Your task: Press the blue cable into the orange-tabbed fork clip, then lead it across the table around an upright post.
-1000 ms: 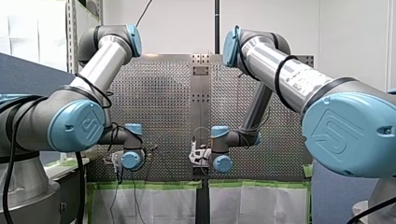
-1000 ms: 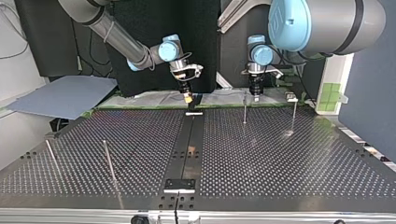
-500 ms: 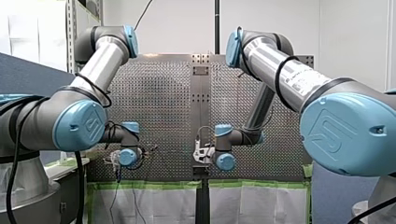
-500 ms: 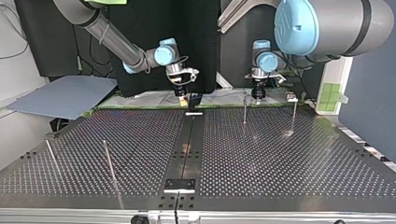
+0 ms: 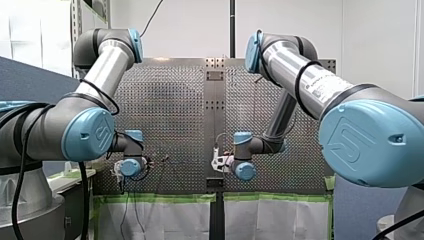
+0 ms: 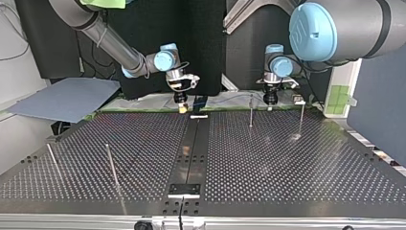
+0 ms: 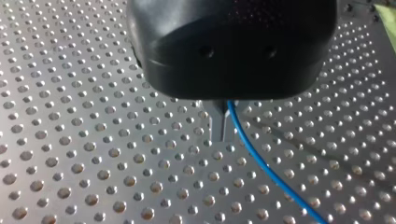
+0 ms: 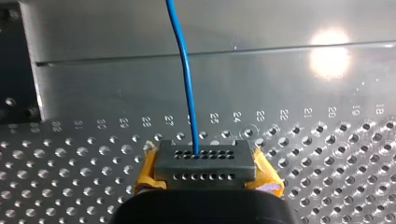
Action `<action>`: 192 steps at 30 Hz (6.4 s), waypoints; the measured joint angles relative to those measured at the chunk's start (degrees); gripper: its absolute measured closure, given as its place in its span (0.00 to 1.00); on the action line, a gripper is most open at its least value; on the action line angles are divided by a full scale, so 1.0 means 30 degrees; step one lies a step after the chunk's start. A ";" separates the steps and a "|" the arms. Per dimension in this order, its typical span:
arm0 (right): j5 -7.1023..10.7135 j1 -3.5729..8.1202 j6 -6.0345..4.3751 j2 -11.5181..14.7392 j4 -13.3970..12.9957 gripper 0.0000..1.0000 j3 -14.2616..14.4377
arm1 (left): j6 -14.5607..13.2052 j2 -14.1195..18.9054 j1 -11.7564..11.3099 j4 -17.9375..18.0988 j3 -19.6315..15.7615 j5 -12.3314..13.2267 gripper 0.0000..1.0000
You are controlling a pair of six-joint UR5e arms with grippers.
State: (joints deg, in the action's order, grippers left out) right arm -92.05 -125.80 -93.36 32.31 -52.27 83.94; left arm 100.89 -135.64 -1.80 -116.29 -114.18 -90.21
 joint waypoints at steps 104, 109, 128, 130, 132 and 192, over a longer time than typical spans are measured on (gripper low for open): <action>0.0001 0.0583 0.0263 -0.0019 0.0428 1.00 -0.0543 | -0.2972 0.3838 0.1227 -0.1856 -0.4419 0.2431 0.00; 0.0005 0.0606 0.0262 -0.0015 0.0428 1.00 -0.0544 | -0.2789 0.3836 0.1389 -0.1707 -0.4416 0.2309 0.00; 0.0007 0.0646 0.0262 -0.0028 0.0512 1.00 -0.0543 | -0.2579 0.3839 0.1458 -0.1670 -0.4421 0.1736 0.00; 0.0006 0.0645 0.0262 -0.0028 0.0514 1.00 -0.0544 | -0.2617 0.3838 0.1458 -0.1670 -0.4426 0.1721 0.00; 0.0007 0.0643 0.0263 -0.0029 0.0520 1.00 -0.0546 | -0.2692 0.3838 0.1463 -0.1670 -0.4427 0.1725 0.00; 0.0328 0.0674 0.0147 -0.0318 0.0381 1.00 -0.0572 | 0.0126 0.1335 0.5982 -0.2644 0.0449 -0.2476 0.00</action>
State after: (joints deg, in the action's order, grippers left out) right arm -91.06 -123.78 -92.92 31.36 -51.12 82.23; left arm 101.27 -131.64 16.14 -124.22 -112.83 -97.63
